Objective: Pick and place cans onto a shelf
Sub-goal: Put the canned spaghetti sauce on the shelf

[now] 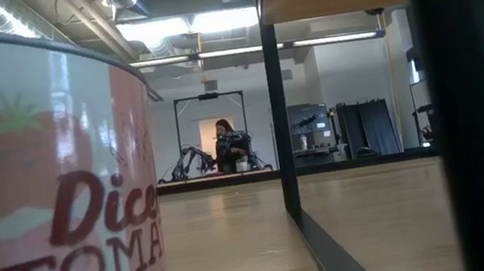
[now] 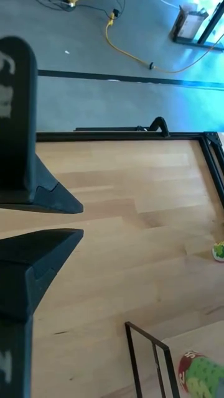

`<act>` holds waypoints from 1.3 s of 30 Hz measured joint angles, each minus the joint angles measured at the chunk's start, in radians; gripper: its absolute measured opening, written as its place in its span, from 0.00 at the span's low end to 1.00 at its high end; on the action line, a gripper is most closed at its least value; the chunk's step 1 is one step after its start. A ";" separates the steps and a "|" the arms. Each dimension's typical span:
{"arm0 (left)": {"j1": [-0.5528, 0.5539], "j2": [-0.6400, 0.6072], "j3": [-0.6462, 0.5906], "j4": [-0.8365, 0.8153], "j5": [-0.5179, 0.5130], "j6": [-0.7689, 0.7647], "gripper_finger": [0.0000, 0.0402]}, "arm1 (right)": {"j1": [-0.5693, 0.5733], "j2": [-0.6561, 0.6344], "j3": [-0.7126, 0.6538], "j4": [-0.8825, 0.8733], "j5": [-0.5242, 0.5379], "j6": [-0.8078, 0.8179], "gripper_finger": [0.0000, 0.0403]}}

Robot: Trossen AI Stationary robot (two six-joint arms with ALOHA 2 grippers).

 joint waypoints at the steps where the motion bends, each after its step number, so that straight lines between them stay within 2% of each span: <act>1: 0.000 0.000 0.000 0.000 0.000 0.000 0.10 | -0.003 0.000 0.000 0.000 0.000 0.002 0.20; 7: 0.000 0.000 0.000 0.000 0.000 0.007 0.10 | -0.006 0.000 0.000 0.000 0.006 0.022 0.18; 13: 0.000 0.000 0.000 0.000 0.000 0.008 0.10 | -0.008 0.000 0.001 0.001 0.000 0.045 0.03; 23: 0.000 0.000 0.000 0.000 0.000 0.008 0.10 | -0.008 0.000 0.001 0.054 -0.001 0.193 0.01; 31: 0.000 0.000 0.000 0.000 0.000 0.009 0.10 | 0.008 -0.001 0.118 -0.075 0.041 0.271 0.01; 36: 0.000 0.000 0.000 0.000 0.000 0.009 0.10 | 0.045 -0.003 0.237 -0.250 0.112 0.381 0.00; 39: 0.000 0.000 0.000 0.000 0.000 0.009 0.10 | 0.082 -0.004 0.293 -0.341 0.111 0.456 0.00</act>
